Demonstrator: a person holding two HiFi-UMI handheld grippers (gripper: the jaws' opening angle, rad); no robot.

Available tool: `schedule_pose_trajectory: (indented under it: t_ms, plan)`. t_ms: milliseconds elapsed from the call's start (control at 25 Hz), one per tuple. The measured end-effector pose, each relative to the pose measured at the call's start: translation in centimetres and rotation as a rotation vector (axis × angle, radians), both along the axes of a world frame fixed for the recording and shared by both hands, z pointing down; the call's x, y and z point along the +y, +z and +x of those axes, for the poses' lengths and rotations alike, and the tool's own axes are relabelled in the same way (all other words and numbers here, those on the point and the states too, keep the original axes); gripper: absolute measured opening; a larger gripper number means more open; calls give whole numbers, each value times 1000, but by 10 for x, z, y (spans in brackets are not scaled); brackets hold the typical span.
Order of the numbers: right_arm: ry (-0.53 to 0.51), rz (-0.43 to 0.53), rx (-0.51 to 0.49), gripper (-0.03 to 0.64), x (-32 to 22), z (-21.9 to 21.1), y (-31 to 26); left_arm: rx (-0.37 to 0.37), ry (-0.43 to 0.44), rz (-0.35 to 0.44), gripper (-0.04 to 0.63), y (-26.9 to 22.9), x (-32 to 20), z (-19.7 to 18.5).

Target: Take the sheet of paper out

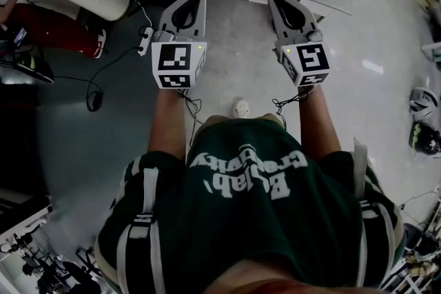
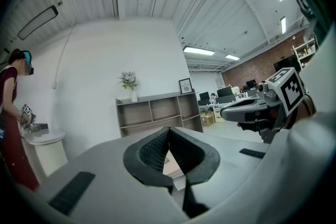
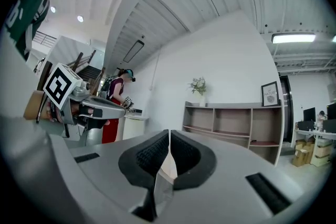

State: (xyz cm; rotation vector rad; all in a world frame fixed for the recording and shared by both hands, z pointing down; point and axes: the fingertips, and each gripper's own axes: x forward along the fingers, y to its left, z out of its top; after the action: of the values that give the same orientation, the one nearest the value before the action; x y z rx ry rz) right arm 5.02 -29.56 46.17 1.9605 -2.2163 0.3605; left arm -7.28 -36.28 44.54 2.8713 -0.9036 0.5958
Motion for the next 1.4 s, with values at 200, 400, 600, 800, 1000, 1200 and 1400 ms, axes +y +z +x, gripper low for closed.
schedule_pose_trajectory:
  t_ms: [200,400,600,800,1000,1200,1400]
  plan:
    - [-5,-10,-13,35,3,-3,1,0,-6,-9,20,0,4,-1]
    - [0,-30,-25,35,11,-4,3,-13,-5,-32,20,4,14,-5]
    - [-4,-18,-29,35,9,-9,3,-16,-10,-21,20,2,7,-10]
    - [-3,-50,-20,35,22,-7,3,-8,-10,-53,20,5,19,-7]
    - [13,-50,-14,35,25,-5,1,-5,5,-55,18,6,19,-4]
    - [35,-43,-8,35,24,0,-1,0,31,-44,20,6,18,2]
    - [56,-32,-5,35,21,5,-4,0,52,-40,20,6,16,7]
